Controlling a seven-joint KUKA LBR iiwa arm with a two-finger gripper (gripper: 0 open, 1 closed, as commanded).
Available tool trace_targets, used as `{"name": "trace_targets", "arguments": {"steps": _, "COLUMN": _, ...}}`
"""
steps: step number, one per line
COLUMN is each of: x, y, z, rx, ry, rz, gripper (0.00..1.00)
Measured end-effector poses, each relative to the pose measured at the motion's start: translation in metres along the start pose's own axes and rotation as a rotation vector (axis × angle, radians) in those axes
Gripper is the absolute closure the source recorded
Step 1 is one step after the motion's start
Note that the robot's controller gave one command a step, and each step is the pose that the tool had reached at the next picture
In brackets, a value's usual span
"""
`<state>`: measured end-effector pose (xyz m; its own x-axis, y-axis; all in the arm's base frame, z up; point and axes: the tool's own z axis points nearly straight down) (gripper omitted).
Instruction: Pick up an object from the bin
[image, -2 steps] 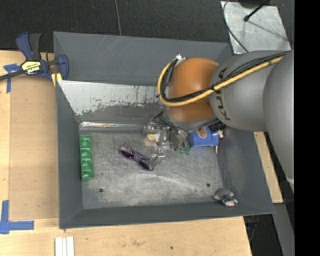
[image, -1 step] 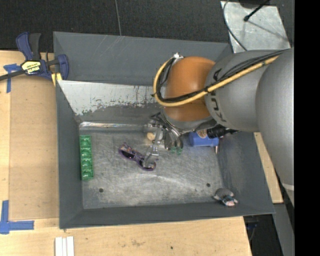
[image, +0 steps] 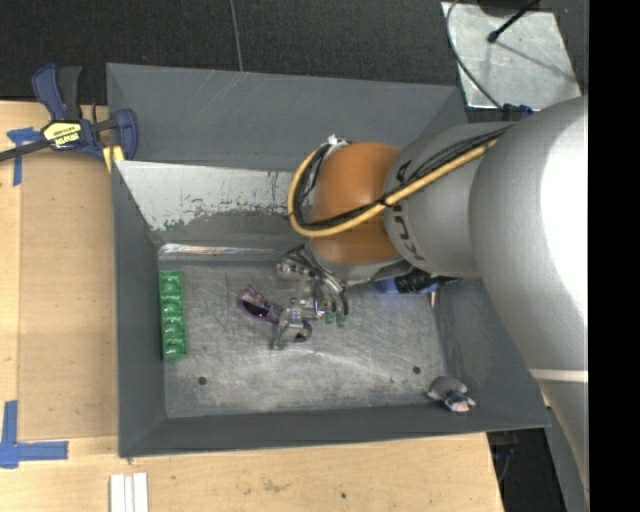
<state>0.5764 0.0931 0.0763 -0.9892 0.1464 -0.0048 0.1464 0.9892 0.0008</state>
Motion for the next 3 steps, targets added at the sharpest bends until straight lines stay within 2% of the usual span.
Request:
{"name": "trace_targets", "arguments": {"steps": 1, "x": 0.0149, "y": 0.0134, "z": -0.0007, "rx": -0.006, "ry": -0.016, "rz": 0.139, "gripper": 1.0}}
{"name": "trace_targets", "arguments": {"steps": 3, "x": 0.0152, "y": 0.0132, "z": -0.0026, "rx": -0.005, "ry": -0.013, "rz": 0.138, "gripper": 1.0}}
